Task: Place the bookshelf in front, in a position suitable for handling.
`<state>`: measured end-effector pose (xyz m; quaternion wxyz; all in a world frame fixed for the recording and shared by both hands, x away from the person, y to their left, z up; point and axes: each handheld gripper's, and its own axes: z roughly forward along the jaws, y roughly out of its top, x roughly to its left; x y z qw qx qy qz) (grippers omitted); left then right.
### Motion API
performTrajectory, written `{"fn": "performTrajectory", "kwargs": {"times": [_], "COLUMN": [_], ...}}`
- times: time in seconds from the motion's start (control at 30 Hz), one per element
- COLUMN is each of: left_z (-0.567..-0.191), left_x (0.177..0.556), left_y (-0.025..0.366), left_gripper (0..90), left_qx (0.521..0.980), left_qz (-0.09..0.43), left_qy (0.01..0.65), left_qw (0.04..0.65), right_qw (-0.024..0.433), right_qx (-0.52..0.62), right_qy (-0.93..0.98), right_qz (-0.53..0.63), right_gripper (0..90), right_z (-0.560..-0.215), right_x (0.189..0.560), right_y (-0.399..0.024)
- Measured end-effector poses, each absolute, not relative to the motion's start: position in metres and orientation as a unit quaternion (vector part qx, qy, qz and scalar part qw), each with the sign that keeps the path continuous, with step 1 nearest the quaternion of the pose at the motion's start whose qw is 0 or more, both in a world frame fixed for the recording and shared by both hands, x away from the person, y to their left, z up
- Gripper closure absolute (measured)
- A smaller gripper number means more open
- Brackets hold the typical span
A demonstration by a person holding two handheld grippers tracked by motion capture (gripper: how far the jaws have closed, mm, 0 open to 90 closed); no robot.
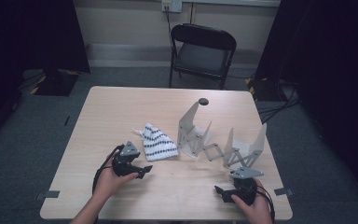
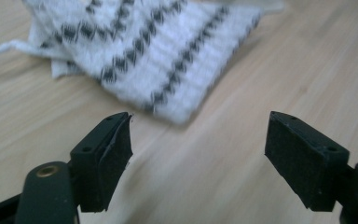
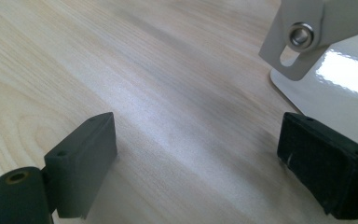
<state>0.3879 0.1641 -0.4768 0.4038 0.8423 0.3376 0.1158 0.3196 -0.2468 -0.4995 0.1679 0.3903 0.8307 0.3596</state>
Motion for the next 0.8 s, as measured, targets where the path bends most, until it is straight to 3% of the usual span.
{"fn": "performTrajectory", "kwargs": {"times": [0.2,0.3,0.53,0.8], "left_z": [-0.478,-0.478,-0.484,-0.49], "left_x": [0.413,0.428,0.45,0.44], "left_y": [0.14,0.133,0.131,0.134], "left_gripper": [36.1,45.4,45.3,43.5], "left_qx": [0.842,0.846,0.848,0.854], "left_qz": [0.114,0.118,0.122,0.127], "left_qy": [0.334,0.335,0.345,0.341], "left_qw": [0.408,0.399,0.384,0.372], "right_qw": [0.168,0.168,0.167,0.167], "right_qx": [0.39,0.39,0.39,0.388], "right_qy": [0.831,0.831,0.831,0.832], "right_qz": [0.36,0.36,0.36,0.36], "right_gripper": [11.1,11.1,11.2,11.1], "right_z": [-0.5,-0.5,-0.5,-0.5], "right_x": [0.32,0.32,0.32,0.32], "right_y": [-0.247,-0.247,-0.247,-0.247]}}
